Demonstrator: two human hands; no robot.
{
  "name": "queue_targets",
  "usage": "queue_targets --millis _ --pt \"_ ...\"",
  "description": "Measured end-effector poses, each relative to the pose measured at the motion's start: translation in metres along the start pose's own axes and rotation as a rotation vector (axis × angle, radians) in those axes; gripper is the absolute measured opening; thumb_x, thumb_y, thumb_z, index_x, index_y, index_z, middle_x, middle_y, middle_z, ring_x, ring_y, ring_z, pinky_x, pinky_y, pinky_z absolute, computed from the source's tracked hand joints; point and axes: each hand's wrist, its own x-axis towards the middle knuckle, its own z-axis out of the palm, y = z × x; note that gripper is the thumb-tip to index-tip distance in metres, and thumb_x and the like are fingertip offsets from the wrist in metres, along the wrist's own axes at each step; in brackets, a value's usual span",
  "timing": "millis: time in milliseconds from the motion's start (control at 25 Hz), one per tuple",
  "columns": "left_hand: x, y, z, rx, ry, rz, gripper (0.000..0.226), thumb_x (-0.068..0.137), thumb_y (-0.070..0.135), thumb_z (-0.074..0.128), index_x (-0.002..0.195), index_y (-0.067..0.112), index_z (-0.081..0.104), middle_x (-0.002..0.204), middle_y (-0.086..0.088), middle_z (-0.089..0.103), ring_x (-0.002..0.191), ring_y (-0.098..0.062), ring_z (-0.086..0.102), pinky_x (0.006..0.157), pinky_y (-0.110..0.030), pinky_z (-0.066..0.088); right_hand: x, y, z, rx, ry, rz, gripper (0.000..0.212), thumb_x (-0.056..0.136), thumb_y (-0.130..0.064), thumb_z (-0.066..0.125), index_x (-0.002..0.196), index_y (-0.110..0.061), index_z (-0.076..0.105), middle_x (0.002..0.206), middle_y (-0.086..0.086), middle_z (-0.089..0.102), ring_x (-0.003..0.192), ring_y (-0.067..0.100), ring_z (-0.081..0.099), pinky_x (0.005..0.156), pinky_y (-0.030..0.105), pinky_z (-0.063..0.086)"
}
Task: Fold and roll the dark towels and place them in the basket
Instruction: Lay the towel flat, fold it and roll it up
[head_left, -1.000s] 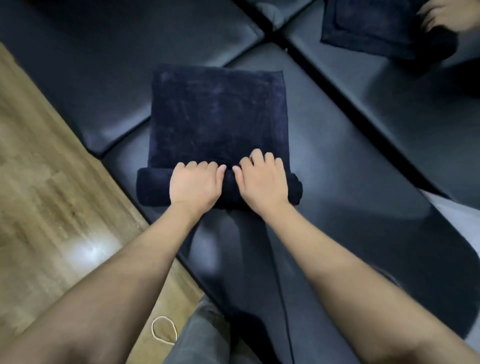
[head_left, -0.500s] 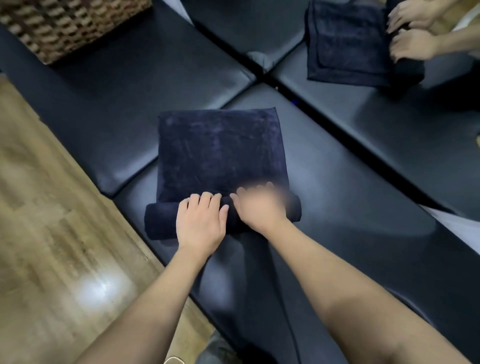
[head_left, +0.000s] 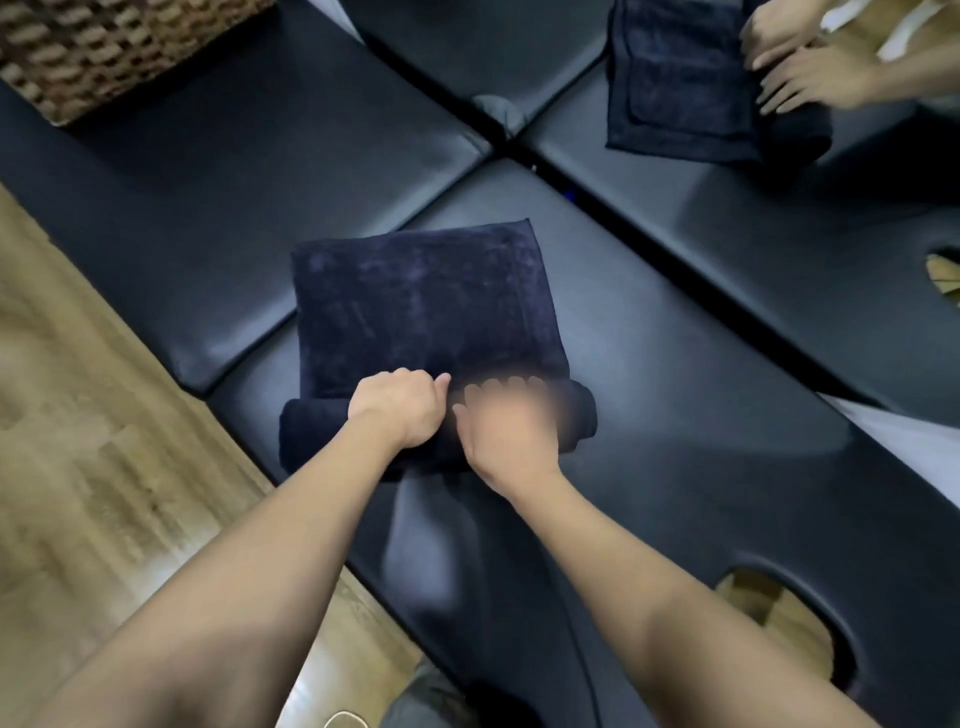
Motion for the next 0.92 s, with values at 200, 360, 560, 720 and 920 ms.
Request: queue_targets --millis 200,360,560,720,920 --pt "-0.020 0.001 0.008 -0.057 0.245 -0.005 0.051 0.106 0.043 0.019 0.083 0.020 0.058 0.088 -0.002 0.068 0.080 -0.030 0.063 0.067 -0.037 0.039 0.030 0.006 -0.004 -0.056 -0.121 -0.097 0.044 0.101 -0.040 0.034 0.073 -0.016 0.057 0.067 0.006 0.066 0.062 0.030 0.052 0.075 0.044 0.039" --pt "-0.053 0.003 0.039 0.090 0.369 0.012 0.041 0.101 0.043 0.034 0.100 0.017 0.066 0.091 -0.002 0.065 0.077 -0.030 0.057 0.074 -0.043 0.038 0.058 0.006 -0.024 0.067 -0.478 -0.112 0.043 0.108 -0.038 0.019 0.085 -0.020 0.050 0.089 0.004 0.070 0.071 0.026 0.051 0.078 0.043 0.030" --pt "-0.029 0.003 0.015 0.189 0.327 0.039 0.055 0.101 0.041 0.010 0.072 0.022 0.052 0.070 -0.001 0.067 0.061 -0.030 0.059 0.065 -0.038 0.029 0.047 0.004 -0.024 0.050 -0.314 -0.058 0.036 0.106 -0.036 0.029 0.097 -0.017 0.059 0.101 0.006 0.067 0.090 0.033 0.060 0.079 0.045 0.036" --pt "-0.006 0.007 0.000 0.097 0.111 0.038 0.055 0.107 0.043 0.015 0.090 0.022 0.063 0.098 -0.002 0.071 0.091 -0.029 0.067 0.075 -0.037 0.041 0.010 0.001 -0.005 0.018 0.031 -0.022 0.035 0.101 -0.040 0.039 0.090 -0.015 0.061 0.090 0.005 0.060 0.078 0.032 0.054 0.081 0.047 0.045" --pt "-0.004 0.004 -0.003 -0.063 -0.015 -0.021 0.057 0.108 0.045 0.016 0.099 0.017 0.065 0.110 -0.007 0.070 0.104 -0.031 0.062 0.081 -0.039 0.041 0.008 0.007 0.001 0.002 0.055 -0.078 0.045 0.101 -0.041 0.036 0.078 -0.016 0.064 0.074 0.006 0.065 0.068 0.031 0.055 0.079 0.046 0.047"
